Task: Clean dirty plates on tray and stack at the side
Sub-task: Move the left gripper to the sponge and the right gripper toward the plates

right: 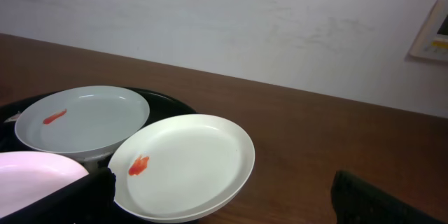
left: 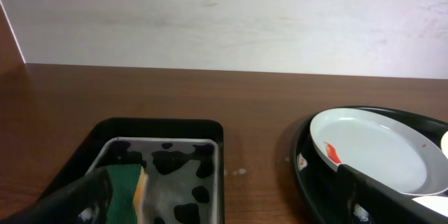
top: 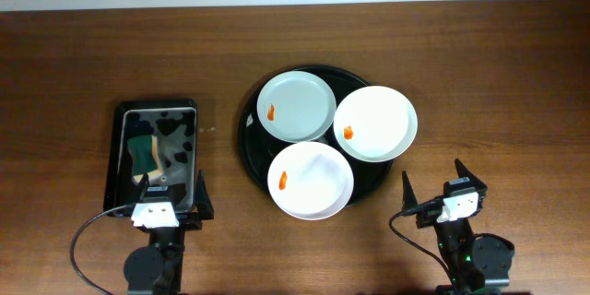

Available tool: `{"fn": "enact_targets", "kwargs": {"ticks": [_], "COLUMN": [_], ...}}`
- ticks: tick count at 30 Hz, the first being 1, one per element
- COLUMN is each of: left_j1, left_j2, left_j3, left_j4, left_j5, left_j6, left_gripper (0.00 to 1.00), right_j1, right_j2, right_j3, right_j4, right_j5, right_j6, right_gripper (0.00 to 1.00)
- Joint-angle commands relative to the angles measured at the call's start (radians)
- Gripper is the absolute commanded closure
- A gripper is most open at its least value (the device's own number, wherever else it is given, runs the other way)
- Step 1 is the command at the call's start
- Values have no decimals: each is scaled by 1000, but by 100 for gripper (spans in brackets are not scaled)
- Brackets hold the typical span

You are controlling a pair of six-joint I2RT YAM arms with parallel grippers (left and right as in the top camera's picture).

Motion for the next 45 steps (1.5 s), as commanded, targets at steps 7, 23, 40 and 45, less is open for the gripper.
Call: {"fn": "enact_targets", "kwargs": {"ticks": [7, 23, 40, 45], "left_j1": [3, 3, 3, 3], "left_j2": [-4, -4, 827, 1144], "left_j3": [-2, -2, 838, 1236], "left_j4": [-5, -5, -386, -673], "left_j5": [-4, -4, 24, 100], "left_j6": [-10, -10, -47, 74], "left_gripper": [1, 1, 1, 1], "right_j1": [-6, -6, -6, -6], "right_j2": [-6, -6, 546, 943], "right_j3": [-7, -7, 803, 1221], "right_j4": [-2, -2, -525, -796], "right_j5": [-6, -6, -145, -244], "right_j6": [8, 8, 202, 158], "right_gripper": [1, 1, 1, 1]}}
